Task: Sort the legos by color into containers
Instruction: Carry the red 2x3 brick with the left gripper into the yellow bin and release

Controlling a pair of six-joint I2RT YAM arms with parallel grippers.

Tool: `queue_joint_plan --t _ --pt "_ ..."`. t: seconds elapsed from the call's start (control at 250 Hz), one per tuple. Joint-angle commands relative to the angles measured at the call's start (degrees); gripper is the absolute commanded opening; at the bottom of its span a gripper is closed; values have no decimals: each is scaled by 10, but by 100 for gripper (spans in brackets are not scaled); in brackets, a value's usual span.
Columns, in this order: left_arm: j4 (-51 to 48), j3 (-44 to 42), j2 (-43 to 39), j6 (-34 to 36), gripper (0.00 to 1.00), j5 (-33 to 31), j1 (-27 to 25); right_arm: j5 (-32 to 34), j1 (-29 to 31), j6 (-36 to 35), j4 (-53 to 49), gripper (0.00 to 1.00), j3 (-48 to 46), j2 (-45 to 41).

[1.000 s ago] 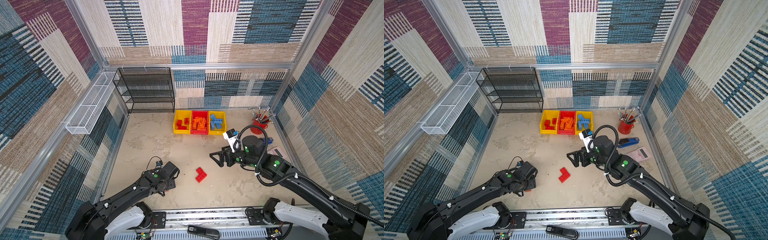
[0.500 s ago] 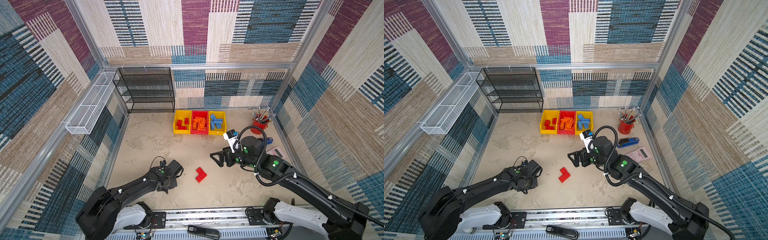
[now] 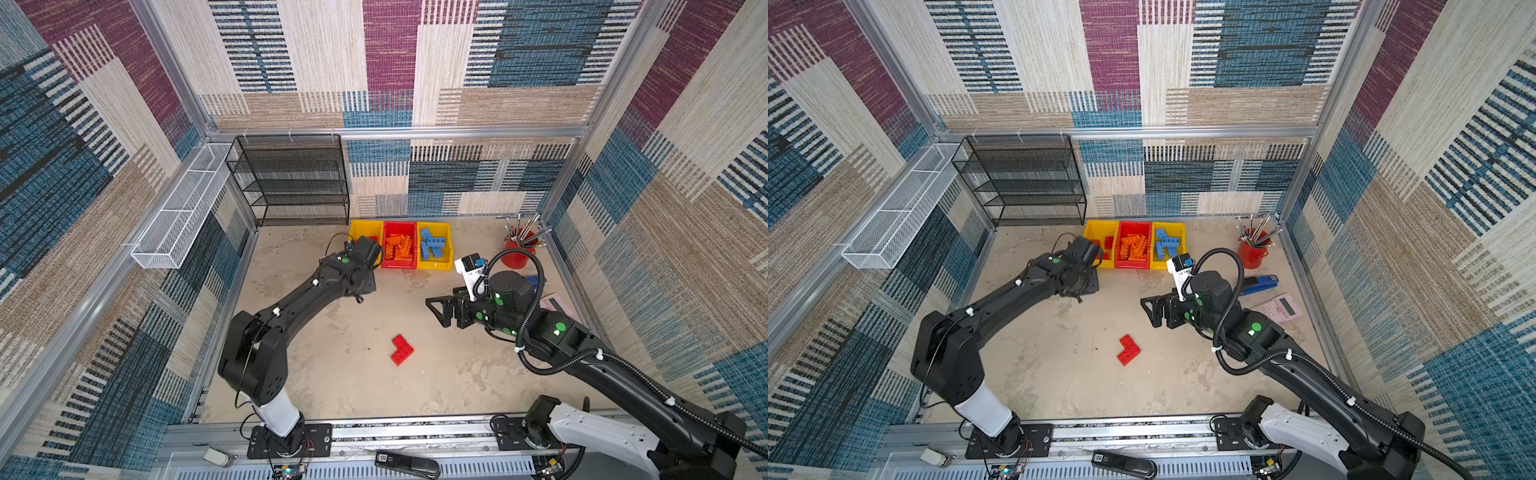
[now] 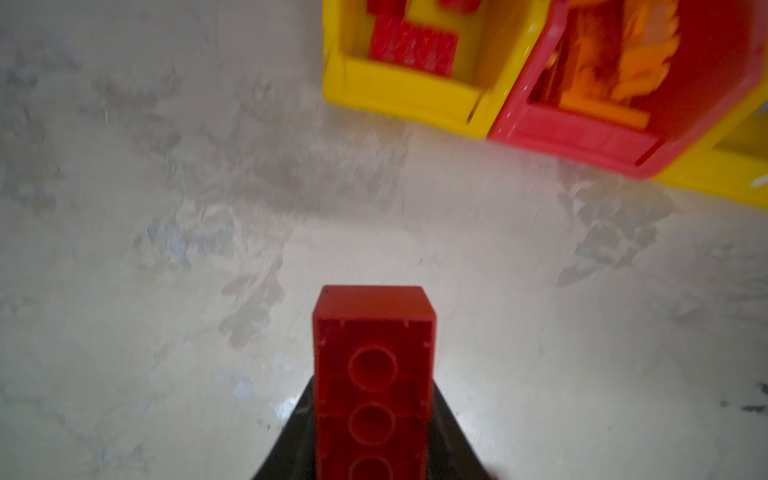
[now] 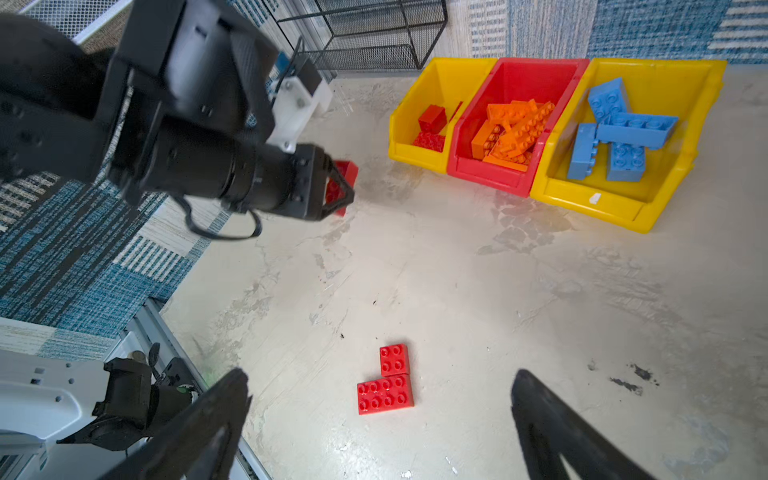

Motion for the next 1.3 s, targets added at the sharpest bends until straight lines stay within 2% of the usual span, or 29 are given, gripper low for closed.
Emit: queue_joint_plan --t 0.0,0.144,0.324,0.416,0.492,0.62,0.66,0.748,0.804,0.86,1.024,1.296 --pt "-25 111 72 73 19 19 25 30 0 -9 -5 99 21 12" --pt "-75 303 211 105 20 13 47 26 0 -6 -9 99 55 32" --pt "-135 537 380 123 20 52 71 39 0 3 -6 99 80 42" --pt "-148 624 442 131 21 62 75 57 0 5 -13 99 84 54" --pt "-144 658 468 133 22 66 80 65 0 5 -16 99 89 69" --pt "-109 636 468 126 23 80 90 63 -1 8 -17 99 99 88" --pt "-101 626 466 126 26 84 93 63 -1 6 -16 99 102 93" --pt "-86 614 470 132 47 98 97 63 -1 6 -16 99 109 103" --pt "-81 614 475 132 71 99 97 61 -1 8 -16 99 111 106" --pt "-77 617 481 134 86 105 98 61 -1 10 -15 99 111 105" --pt "-67 594 457 130 88 127 97 61 -1 13 -16 99 108 97" --pt "-10 399 292 98 88 137 82 58 -1 27 -12 99 68 63"
